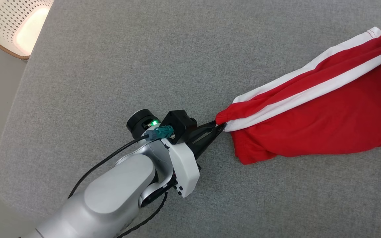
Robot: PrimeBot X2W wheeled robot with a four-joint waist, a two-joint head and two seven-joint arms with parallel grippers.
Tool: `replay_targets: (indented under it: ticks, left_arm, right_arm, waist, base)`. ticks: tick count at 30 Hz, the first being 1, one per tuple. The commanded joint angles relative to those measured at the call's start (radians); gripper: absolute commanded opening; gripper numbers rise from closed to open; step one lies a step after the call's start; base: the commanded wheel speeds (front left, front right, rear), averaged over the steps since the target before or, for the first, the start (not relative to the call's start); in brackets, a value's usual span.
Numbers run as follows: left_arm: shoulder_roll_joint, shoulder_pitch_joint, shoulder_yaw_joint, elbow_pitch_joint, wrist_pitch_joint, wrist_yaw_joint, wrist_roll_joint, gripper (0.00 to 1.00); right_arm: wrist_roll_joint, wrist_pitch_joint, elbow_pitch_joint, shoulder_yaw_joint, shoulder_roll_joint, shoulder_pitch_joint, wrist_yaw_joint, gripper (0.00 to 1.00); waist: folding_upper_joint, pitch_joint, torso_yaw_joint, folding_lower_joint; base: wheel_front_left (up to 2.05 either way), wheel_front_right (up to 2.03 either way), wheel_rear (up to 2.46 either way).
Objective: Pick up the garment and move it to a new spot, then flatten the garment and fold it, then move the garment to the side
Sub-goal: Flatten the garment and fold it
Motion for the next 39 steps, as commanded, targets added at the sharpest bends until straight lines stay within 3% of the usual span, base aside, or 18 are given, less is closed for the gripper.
replay_targets:
  ticks: [1,10,11,12,13,19,32,39]
  left_arm:
    - [0.0,-0.02,-0.003,0.011,-0.007,-0.005,-0.006,0.0]
    - [-0.03,-0.055,-0.006,0.055,-0.041,-0.009,-0.017,0.0]
    - [-0.032,-0.059,-0.007,0.061,-0.044,-0.01,-0.017,0.22]
    - [-0.034,-0.065,-0.005,0.068,-0.049,-0.009,-0.015,0.9]
    - [-0.038,-0.069,-0.001,0.075,-0.054,-0.003,-0.014,1.0]
    - [-0.049,-0.09,0.026,0.117,-0.11,0.039,0.008,1.0]
    - [-0.055,-0.065,0.158,0.248,-0.226,0.143,-0.018,1.0]
    - [-0.031,0.042,0.367,0.125,-0.235,0.212,0.041,1.0]
  right_arm:
    - [-0.004,-0.015,0.014,0.007,0.0,-0.013,-0.002,0.0]
    - [-0.006,-0.08,0.078,0.035,0.015,-0.058,-0.002,0.0]
    - [0.0,-0.085,0.085,0.036,0.018,-0.061,-0.002,0.0]
    - [-0.004,-0.097,0.091,0.035,0.019,-0.067,-0.002,0.71]
    - [-0.014,-0.111,0.102,0.032,0.019,-0.075,-0.002,1.0]
    - [-0.053,-0.225,0.162,0.009,0.047,-0.104,-0.002,1.0]
    - [-0.182,-0.701,0.315,-0.089,0.146,-0.054,-0.002,1.0]
    - [-0.192,-0.97,0.306,-0.167,0.235,0.082,-0.002,1.0]
  waist:
    - [0.0,0.004,0.004,0.0]
    - [0.0,0.031,0.017,0.0]
    - [0.0,0.034,0.017,0.0]
    - [0.0,0.037,0.018,0.0]
    - [0.0,0.04,0.018,0.0]
    - [0.0,0.049,0.018,0.0]
    - [0.0,-0.012,-0.024,0.0]
    - [0.0,-0.105,-0.089,0.0]
  base:
    - [0.0,0.0,0.0]
    - [0.0,0.0,0.0]
    - [0.0,0.0,0.0]
    - [0.0,0.0,0.0]
    - [0.0,0.0,0.0]
    - [0.0,0.0,0.0]
    - [0.0,0.0,0.0]
    - [0.0,0.0,0.0]
